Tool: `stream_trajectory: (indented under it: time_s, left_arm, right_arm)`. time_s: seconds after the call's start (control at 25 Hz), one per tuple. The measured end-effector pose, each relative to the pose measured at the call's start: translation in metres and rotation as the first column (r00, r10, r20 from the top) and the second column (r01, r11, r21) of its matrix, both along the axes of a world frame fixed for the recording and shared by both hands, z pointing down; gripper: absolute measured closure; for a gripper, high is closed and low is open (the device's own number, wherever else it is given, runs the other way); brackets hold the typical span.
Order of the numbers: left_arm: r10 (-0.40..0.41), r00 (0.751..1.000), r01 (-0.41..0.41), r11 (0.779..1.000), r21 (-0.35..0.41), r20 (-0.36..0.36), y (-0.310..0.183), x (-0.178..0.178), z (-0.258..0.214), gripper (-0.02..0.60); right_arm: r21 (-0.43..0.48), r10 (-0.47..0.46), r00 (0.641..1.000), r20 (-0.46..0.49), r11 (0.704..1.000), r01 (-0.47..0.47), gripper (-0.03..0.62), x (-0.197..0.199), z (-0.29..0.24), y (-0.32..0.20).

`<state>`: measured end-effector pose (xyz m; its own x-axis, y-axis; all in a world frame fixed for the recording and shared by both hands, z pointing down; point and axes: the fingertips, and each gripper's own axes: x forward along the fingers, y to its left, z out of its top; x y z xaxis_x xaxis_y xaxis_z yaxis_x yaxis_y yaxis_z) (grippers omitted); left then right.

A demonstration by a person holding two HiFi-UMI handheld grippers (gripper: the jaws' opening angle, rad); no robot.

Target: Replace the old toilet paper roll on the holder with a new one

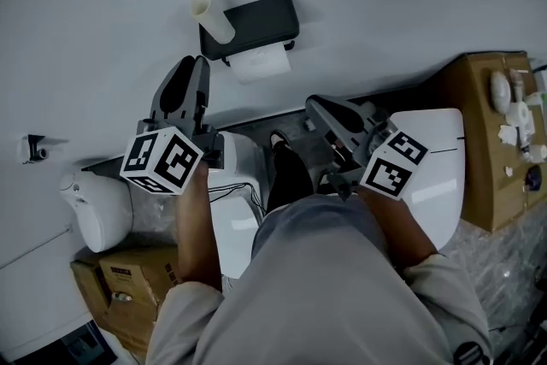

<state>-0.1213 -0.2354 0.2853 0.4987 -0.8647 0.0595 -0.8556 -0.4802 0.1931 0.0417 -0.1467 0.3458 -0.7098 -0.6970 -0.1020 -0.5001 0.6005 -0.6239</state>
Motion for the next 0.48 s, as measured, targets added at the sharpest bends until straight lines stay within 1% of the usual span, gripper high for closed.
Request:
stream_trajectory:
  time_s: [0.04,0.08,0.16,0.28,0.4,0.48]
  left_arm:
    - [-0.02,1.0,0.02,1.0,0.013,-0.02,0.005,-0.004,-0.003,0.55]
    - [-0.037,0.999,0.038,0.999,0.023,-0.04,0.01,-0.007,-0.007,0.575]
    - [-0.055,0.996,0.058,0.998,0.032,-0.076,0.022,-0.009,-0.014,0.575]
    - [-0.058,0.991,0.063,0.997,0.033,-0.124,0.037,-0.008,-0.017,0.577]
    - [-0.058,0.984,0.062,0.998,0.021,-0.168,0.046,-0.006,-0.012,0.577]
    - [-0.054,0.981,0.058,0.998,0.012,-0.185,0.053,-0.003,-0.007,0.577]
  right_arm:
    - [0.021,-0.006,1.0,-0.019,1.0,0.007,0.579,0.003,-0.005,-0.001]
    - [0.045,-0.013,0.999,-0.037,0.999,0.015,0.578,0.005,-0.01,-0.001]
    - [0.098,-0.016,0.996,-0.09,0.995,0.025,0.577,0.01,-0.022,0.0]
    - [0.176,0.015,0.977,-0.211,0.984,0.023,0.577,0.016,-0.035,0.002]
    - [0.226,0.044,0.952,-0.301,0.974,0.026,0.577,0.018,-0.044,0.003]
    - [0.246,0.059,0.935,-0.351,0.969,0.032,0.579,0.019,-0.048,0.003]
